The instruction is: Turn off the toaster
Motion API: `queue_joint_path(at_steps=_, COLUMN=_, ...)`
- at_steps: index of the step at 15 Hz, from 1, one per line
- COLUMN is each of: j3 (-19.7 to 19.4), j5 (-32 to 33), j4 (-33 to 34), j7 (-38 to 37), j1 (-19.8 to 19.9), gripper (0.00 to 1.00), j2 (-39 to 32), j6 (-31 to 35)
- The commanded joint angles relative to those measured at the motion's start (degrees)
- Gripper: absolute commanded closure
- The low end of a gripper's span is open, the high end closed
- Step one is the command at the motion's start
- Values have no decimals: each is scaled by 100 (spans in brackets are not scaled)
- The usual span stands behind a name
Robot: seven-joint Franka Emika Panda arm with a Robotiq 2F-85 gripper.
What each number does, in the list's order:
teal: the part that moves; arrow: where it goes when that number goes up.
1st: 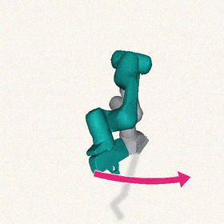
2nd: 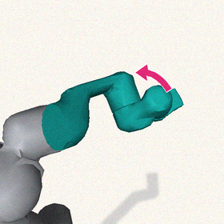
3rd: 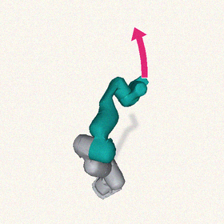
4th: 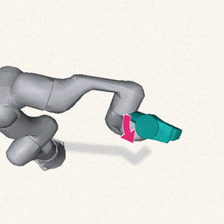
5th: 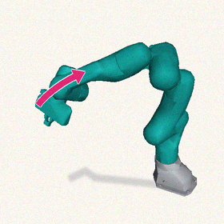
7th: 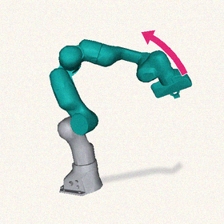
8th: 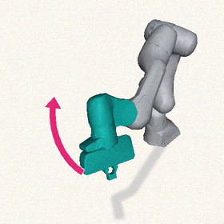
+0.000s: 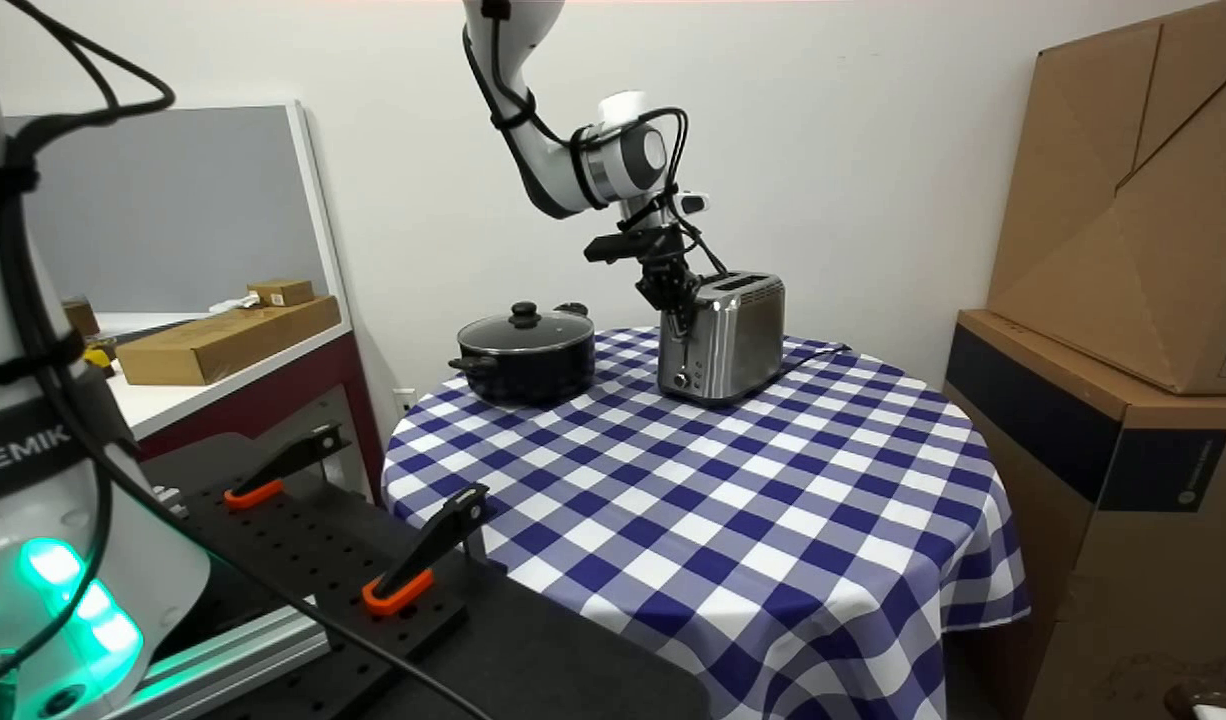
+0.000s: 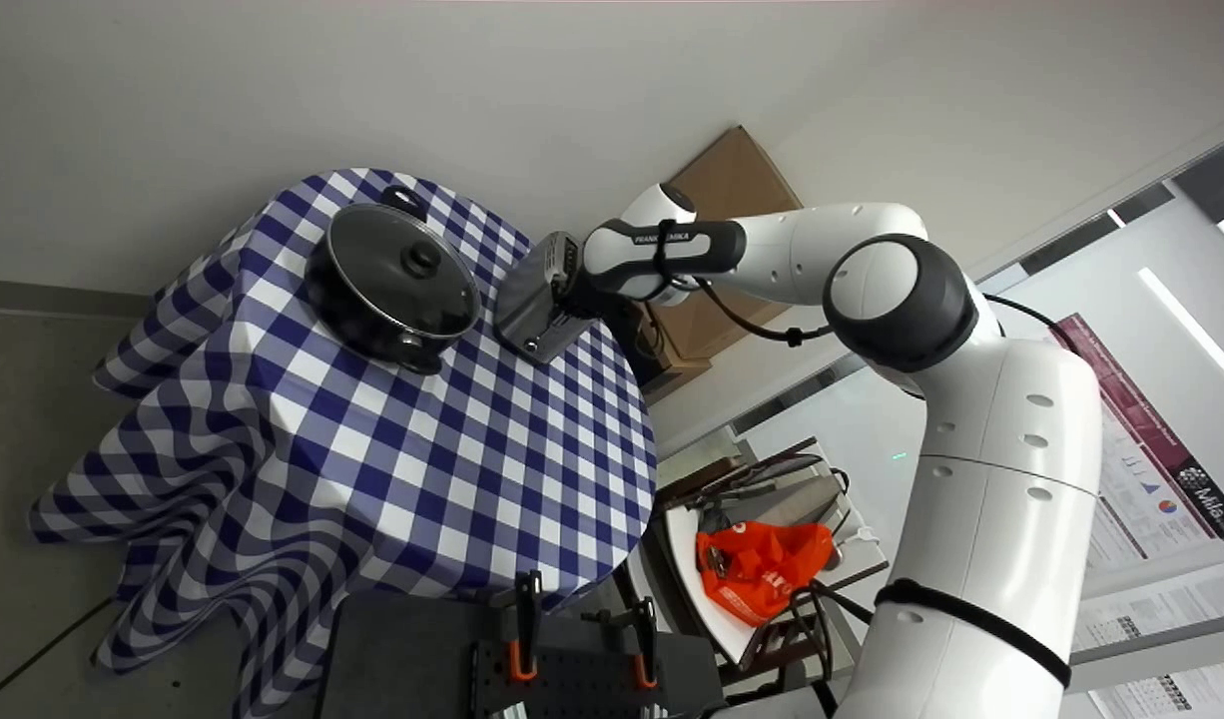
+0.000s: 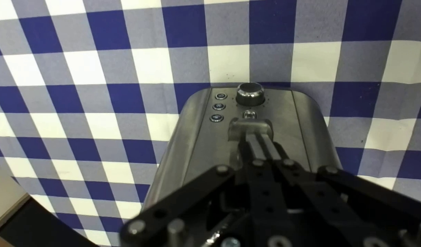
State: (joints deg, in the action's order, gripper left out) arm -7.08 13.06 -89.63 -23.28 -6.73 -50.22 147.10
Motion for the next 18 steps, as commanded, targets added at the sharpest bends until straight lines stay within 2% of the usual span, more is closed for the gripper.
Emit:
queue_joint_path(at_steps=1, j3=-64, j5=-182, j4=441, j7=224, j1=-70, gripper=100, j2=-405, j6=-71)
queue_joint_path(at_steps=18, j3=-29, j5=-297, j4=606, j7=335, j1=31, gripper=100, j2=-909, j6=-66)
